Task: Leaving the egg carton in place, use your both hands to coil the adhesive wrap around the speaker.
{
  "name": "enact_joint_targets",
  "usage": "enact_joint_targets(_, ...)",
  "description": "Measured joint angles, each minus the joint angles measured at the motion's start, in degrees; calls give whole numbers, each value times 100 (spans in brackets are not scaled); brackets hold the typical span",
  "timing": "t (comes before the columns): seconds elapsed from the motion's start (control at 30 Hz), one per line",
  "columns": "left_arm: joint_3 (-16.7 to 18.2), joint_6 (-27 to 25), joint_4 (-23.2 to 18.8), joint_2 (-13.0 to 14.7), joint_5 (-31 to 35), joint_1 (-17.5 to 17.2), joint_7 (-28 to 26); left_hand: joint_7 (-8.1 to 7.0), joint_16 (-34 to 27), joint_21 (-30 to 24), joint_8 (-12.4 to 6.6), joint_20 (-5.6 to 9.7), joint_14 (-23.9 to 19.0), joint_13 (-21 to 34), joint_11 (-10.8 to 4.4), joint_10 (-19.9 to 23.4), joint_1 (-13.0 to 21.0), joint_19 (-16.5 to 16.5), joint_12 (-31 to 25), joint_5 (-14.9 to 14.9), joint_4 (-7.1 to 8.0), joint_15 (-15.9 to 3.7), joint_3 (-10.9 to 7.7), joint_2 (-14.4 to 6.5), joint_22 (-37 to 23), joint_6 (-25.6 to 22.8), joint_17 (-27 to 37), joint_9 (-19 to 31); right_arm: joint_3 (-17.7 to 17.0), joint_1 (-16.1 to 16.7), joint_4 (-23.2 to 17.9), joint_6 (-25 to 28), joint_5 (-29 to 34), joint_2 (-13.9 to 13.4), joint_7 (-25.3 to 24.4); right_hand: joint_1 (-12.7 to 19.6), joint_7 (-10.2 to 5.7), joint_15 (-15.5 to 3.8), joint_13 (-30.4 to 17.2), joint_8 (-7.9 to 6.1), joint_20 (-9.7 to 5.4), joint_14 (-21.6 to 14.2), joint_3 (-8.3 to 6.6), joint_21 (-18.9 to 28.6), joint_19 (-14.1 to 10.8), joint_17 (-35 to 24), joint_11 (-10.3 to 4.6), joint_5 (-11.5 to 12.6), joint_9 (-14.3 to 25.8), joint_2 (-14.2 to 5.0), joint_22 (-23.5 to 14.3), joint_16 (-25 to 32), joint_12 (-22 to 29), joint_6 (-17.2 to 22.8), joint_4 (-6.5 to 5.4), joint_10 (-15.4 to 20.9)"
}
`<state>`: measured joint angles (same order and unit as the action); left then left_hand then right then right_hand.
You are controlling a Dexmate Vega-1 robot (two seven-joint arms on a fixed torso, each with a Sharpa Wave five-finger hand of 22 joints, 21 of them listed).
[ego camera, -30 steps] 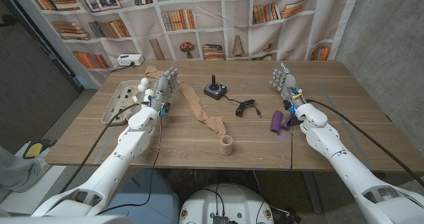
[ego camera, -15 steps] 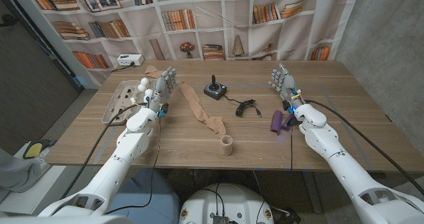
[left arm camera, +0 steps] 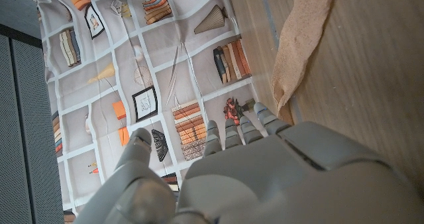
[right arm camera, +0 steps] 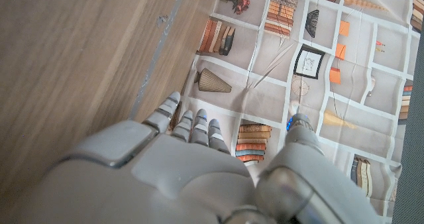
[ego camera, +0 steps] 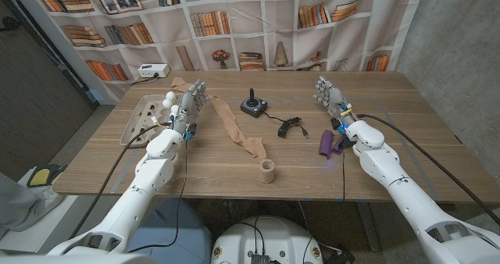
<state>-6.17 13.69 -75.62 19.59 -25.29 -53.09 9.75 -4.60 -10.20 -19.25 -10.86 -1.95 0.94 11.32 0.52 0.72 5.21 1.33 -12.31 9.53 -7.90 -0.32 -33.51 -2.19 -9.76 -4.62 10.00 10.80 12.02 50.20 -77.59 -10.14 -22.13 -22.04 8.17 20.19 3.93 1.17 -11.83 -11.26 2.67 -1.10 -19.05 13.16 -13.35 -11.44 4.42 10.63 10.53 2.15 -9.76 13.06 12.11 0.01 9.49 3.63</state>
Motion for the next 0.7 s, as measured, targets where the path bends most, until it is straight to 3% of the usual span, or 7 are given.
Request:
enact_joint_targets(0.17, 38, 29, -78, 7, -7, -65, 8, 30, 0, 40, 0, 0, 0, 0, 0, 0, 0, 0, 0, 0, 0, 0, 0, 0, 0, -30, 0, 0, 58, -17, -58, 2, 139, -60, -63, 167, 42, -107, -10, 0, -53, -268, 0, 52, -354, 0, -17, 0, 0, 7, -17, 63, 44, 42, 0, 155)
enact_joint_targets(0.37, 59, 38, -214, 22, -13, -154, -33, 30, 0, 61, 0, 0, 0, 0, 0, 0, 0, 0, 0, 0, 0, 0, 0, 0, 0, -30, 0, 0, 123, -31, -155, 2, 283, -158, -149, 325, 135, -178, -10, -40, 17, -626, -17, 154, -734, -14, -23, 0, 0, 8, -52, 179, 88, 205, -17, 352)
enact_joint_targets(0.7, 60, 44, -491, 53, 14, -325, -225, 42, 0, 84, -38, 21, 0, -1, 21, 25, 15, 21, -22, 0, 0, 0, 0, -15, 0, -68, 0, 0, 178, 74, -457, 58, 474, -331, -423, 395, 58, -239, -41, -105, 29, -888, -33, 194, -842, -70, -18, 0, -1, -52, -79, 288, 177, 431, -33, 614)
